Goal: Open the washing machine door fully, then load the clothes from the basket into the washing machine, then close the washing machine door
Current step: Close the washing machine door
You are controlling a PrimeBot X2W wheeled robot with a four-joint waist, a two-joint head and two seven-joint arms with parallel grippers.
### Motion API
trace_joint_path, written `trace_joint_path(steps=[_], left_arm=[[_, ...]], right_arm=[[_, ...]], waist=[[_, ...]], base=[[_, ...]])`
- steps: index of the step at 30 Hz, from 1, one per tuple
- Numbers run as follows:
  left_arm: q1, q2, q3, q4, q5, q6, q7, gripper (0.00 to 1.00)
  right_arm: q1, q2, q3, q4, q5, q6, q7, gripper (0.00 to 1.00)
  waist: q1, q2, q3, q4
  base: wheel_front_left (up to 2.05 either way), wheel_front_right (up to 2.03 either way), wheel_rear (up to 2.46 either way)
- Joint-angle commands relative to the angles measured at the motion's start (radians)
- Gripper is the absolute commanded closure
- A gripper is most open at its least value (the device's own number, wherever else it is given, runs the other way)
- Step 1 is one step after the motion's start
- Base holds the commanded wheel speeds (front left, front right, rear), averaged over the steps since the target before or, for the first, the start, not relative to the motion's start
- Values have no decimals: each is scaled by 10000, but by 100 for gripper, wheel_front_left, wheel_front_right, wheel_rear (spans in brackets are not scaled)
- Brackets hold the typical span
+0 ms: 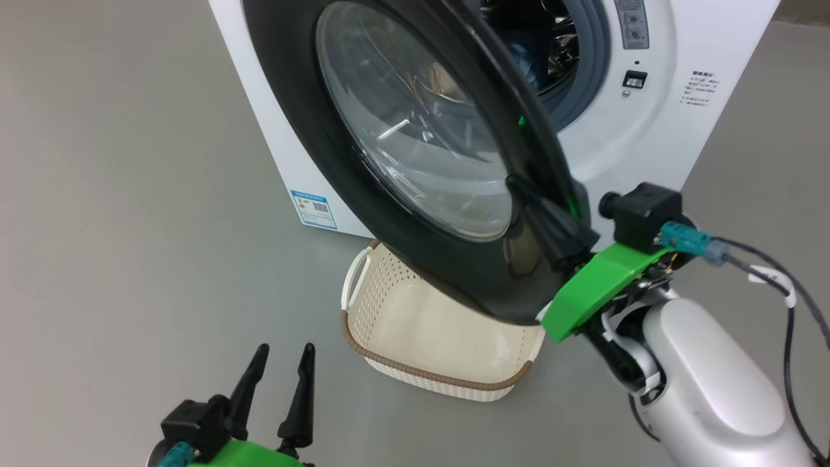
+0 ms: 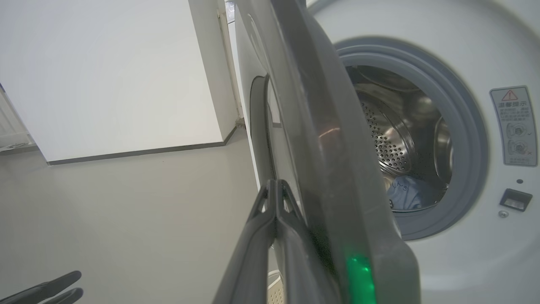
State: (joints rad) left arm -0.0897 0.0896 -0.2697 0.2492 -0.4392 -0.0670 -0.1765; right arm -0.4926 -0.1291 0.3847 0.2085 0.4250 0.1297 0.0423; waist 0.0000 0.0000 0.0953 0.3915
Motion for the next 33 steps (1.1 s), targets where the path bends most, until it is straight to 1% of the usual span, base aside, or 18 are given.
trace_joint_path(steps=[1, 7, 15, 21, 33], left_arm=[[-470, 32, 244, -128, -43, -11, -113, 0], [-515, 7, 180, -81, -73, 0, -172, 0], [-758, -80, -2, 10, -123, 5, -278, 0], [-1031, -216, -289, 159, -234, -47, -445, 0], [-1497, -359, -804, 660, -527, -85, -741, 0]], right_arm=[[-448, -61, -205, -42, 54, 10, -88, 100], [-816, -221, -661, 349, -7, 10, -117, 100], [-1878, -451, -996, 1257, -60, 10, -49, 100], [-2768, -689, -1352, 2069, -117, 10, -122, 100], [-4429, -1167, -1919, 4132, -197, 10, -570, 100]], waist=[[0, 0, 62, -6], [0, 0, 191, -39], [0, 0, 602, 68], [0, 0, 951, 376], [0, 0, 1380, 1184]], base=[[0, 0, 0], [0, 0, 0], [0, 0, 0], [0, 0, 0], [0, 0, 0]])
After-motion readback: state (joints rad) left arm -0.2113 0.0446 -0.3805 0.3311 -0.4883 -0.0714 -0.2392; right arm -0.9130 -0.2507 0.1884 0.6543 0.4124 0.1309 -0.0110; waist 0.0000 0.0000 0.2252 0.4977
